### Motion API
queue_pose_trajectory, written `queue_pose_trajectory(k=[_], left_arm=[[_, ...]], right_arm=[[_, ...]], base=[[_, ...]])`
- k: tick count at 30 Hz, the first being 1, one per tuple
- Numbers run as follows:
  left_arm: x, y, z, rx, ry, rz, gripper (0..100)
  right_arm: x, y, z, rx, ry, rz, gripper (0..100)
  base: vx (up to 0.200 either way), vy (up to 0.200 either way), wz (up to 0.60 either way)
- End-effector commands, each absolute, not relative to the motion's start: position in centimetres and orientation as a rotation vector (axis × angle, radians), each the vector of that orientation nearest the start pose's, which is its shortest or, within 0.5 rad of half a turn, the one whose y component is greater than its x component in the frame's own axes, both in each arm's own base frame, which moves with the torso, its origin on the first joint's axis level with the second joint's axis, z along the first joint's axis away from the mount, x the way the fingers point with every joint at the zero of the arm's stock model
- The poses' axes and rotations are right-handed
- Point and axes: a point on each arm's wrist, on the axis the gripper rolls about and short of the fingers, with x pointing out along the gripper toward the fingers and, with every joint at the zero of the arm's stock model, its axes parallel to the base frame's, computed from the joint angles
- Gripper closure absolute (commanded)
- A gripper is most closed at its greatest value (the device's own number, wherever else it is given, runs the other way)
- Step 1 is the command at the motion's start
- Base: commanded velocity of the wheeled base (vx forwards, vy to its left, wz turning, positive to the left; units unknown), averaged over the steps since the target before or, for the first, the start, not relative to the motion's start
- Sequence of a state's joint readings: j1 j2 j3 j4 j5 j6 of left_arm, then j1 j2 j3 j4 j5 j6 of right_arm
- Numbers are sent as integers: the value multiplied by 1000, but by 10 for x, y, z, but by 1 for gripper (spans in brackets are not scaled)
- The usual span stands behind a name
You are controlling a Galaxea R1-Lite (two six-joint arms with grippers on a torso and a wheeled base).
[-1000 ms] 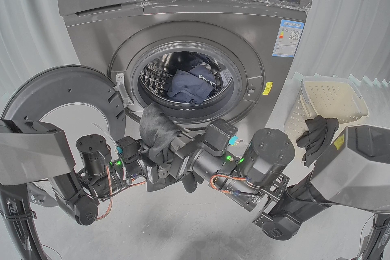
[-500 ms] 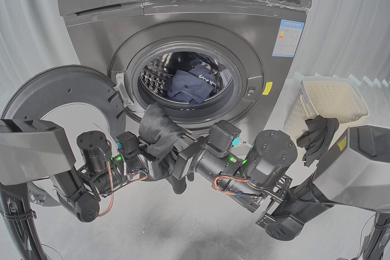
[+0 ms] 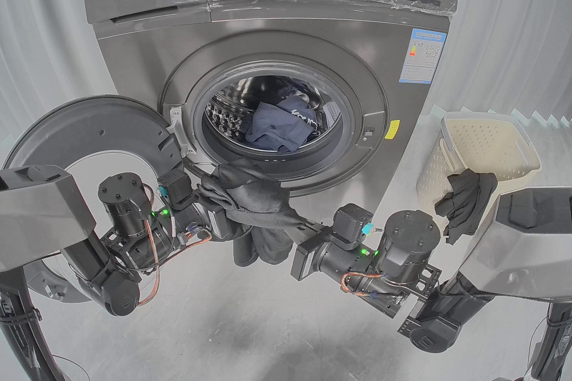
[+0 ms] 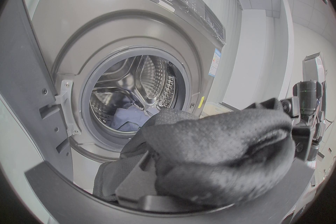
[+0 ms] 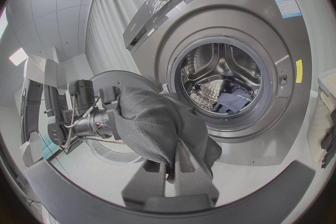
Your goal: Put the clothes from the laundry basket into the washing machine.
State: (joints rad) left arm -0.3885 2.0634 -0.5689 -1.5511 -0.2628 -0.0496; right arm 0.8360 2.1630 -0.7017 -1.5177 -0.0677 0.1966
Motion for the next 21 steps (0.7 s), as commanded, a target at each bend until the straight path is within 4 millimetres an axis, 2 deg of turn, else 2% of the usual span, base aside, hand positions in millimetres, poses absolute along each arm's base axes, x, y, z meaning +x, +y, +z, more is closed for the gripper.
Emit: queue_pose_trajectory(k=[1, 5, 6, 11, 14, 17, 21], left_arm=[[301, -132, 111, -55, -71, -660, 100], [301, -133, 112, -55, -75, -661, 100], [301, -133, 112, -55, -75, -661, 100], [298, -132, 119, -58, -93, -663, 100], [295, -131, 126, -61, -115, -662, 100], [293, -130, 128, -60, -120, -662, 100], [289, -128, 133, -62, -130, -664, 100]], right_arm=[[248, 269, 78, 196, 52, 762, 100], [249, 270, 81, 200, 40, 766, 100], [249, 270, 81, 200, 40, 766, 0], [244, 267, 80, 207, 55, 767, 0], [226, 245, 66, 125, 142, 758, 0], [213, 230, 63, 73, 181, 767, 0], [202, 219, 73, 70, 176, 802, 0]], base=[[0, 0, 0], [0, 0, 0], [0, 0, 0], [0, 0, 0], [0, 0, 0], [0, 0, 0], [0, 0, 0]])
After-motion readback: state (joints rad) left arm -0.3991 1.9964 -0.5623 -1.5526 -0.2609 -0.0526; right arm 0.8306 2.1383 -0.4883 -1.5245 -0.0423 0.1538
